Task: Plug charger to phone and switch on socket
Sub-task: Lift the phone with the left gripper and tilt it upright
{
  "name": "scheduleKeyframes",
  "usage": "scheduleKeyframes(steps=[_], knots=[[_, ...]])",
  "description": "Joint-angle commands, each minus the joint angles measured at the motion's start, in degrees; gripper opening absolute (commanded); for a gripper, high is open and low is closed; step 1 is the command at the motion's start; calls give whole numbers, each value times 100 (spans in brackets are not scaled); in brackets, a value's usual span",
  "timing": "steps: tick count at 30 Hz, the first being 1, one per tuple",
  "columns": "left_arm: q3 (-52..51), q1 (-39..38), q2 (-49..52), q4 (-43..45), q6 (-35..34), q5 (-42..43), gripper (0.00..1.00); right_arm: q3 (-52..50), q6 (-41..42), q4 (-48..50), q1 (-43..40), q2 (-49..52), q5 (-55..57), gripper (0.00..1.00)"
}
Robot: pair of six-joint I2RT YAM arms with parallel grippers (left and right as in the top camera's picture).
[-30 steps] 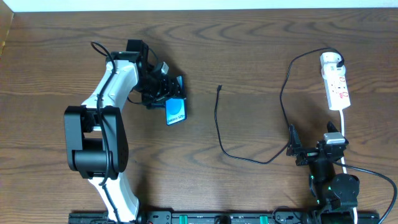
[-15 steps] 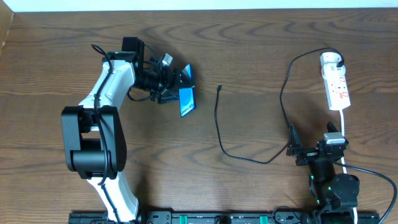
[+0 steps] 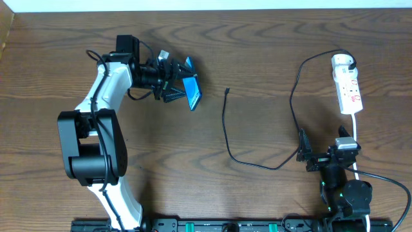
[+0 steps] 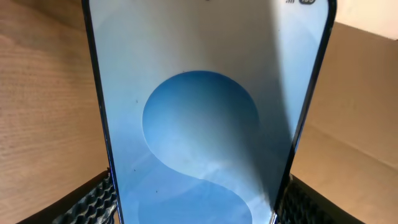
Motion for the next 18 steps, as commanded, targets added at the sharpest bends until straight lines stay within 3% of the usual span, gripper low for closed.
scheduleKeyframes(steps=[1, 18], knots=[[149, 35, -212, 46, -463, 531, 70, -22, 59, -11, -24, -28, 7, 99], [149, 35, -212, 79, -1075, 1285, 68, -22, 59, -11, -24, -28, 9, 99]])
